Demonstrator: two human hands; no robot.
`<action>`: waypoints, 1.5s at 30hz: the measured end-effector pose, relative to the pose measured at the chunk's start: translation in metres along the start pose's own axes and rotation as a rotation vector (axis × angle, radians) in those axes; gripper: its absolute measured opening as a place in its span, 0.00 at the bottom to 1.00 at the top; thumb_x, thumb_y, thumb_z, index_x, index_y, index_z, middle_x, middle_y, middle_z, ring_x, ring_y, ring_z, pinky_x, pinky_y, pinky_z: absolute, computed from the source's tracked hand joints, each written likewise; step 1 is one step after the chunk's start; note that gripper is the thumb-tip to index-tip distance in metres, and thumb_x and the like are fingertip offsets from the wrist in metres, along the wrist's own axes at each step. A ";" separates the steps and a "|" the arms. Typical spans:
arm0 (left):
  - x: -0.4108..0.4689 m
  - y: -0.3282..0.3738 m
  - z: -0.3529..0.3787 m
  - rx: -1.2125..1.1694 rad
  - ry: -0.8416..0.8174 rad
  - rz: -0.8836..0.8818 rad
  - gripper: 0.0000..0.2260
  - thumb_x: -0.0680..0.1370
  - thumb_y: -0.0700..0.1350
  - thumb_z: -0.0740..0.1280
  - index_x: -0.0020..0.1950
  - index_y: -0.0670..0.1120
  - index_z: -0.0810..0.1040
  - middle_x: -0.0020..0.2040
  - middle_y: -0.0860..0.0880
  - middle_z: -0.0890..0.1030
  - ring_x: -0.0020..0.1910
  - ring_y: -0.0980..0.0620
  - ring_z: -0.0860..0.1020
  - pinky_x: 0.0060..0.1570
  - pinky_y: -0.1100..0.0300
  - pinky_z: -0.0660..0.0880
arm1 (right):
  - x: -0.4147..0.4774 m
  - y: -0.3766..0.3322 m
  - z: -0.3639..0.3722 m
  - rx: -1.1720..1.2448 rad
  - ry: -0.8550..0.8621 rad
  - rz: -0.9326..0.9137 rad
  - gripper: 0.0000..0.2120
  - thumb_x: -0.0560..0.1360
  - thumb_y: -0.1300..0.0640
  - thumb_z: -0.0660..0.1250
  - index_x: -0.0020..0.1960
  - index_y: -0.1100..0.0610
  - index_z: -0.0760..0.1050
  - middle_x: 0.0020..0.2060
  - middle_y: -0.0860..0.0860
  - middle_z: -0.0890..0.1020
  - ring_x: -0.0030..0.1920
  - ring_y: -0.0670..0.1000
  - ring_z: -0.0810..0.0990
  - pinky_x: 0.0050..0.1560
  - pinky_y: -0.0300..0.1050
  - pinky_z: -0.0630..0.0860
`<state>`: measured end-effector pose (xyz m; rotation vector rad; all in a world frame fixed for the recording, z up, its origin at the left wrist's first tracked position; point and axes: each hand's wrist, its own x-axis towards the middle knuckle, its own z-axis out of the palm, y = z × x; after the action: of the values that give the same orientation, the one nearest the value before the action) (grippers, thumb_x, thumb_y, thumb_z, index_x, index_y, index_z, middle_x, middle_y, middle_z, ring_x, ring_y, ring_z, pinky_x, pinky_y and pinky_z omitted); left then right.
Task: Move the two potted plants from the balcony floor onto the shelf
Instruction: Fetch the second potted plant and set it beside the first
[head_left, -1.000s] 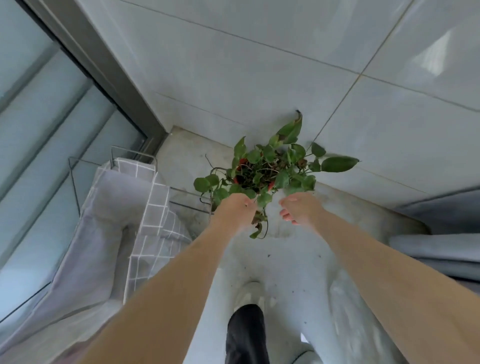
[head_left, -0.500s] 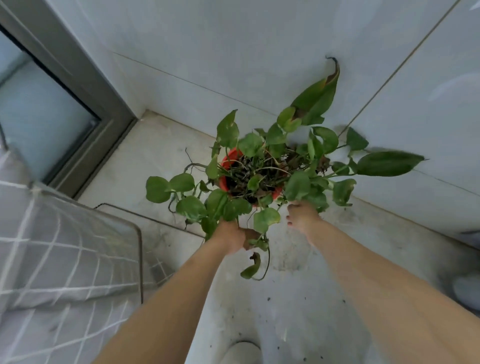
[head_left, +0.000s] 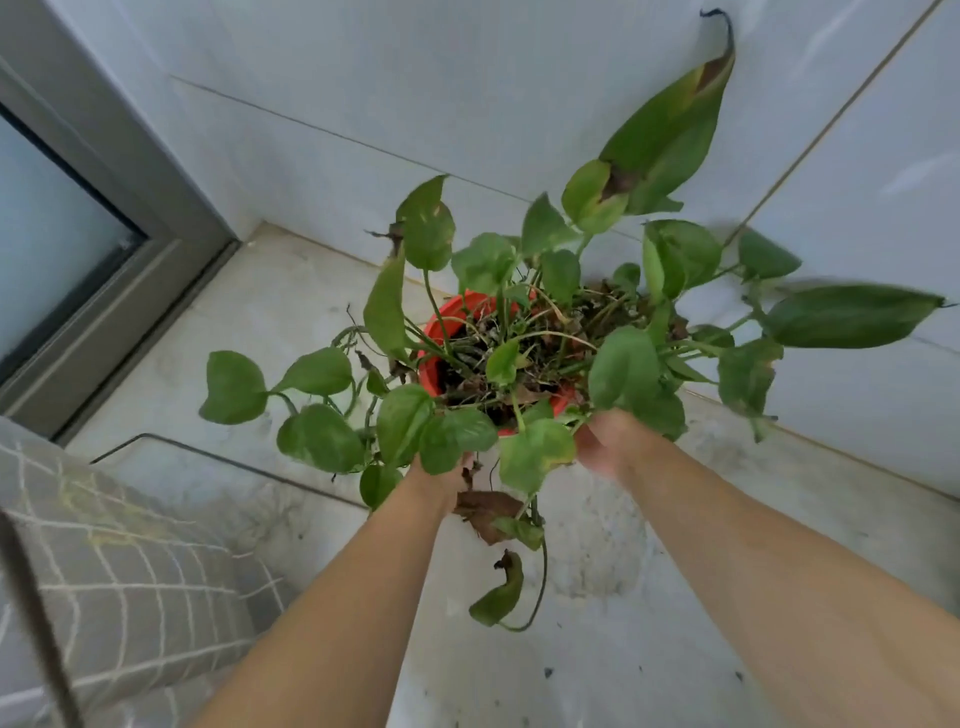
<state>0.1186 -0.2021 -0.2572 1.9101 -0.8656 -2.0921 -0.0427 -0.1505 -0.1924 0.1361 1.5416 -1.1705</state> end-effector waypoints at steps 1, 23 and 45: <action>0.002 0.002 0.001 -0.048 -0.010 0.016 0.10 0.82 0.40 0.57 0.49 0.38 0.76 0.45 0.43 0.80 0.41 0.48 0.75 0.39 0.62 0.76 | 0.000 0.000 0.003 0.091 0.011 0.070 0.16 0.82 0.66 0.50 0.66 0.68 0.69 0.52 0.68 0.76 0.56 0.64 0.75 0.65 0.42 0.73; -0.273 0.078 0.012 -0.241 0.048 0.047 0.14 0.80 0.39 0.52 0.49 0.44 0.77 0.49 0.46 0.79 0.44 0.52 0.75 0.50 0.53 0.76 | -0.206 -0.059 0.002 0.160 -0.134 0.111 0.13 0.79 0.51 0.56 0.46 0.54 0.77 0.53 0.55 0.77 0.57 0.58 0.74 0.60 0.71 0.70; -0.565 0.184 -0.054 -0.227 -0.121 0.334 0.18 0.79 0.53 0.54 0.68 0.53 0.69 0.59 0.53 0.79 0.53 0.57 0.75 0.52 0.48 0.77 | -0.505 -0.171 0.051 0.179 -0.265 -0.040 0.18 0.77 0.49 0.56 0.63 0.50 0.75 0.66 0.55 0.74 0.64 0.59 0.74 0.62 0.68 0.69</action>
<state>0.2144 -0.0855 0.3200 1.4296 -0.8602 -2.0166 0.0621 -0.0259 0.3181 0.0659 1.2123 -1.3021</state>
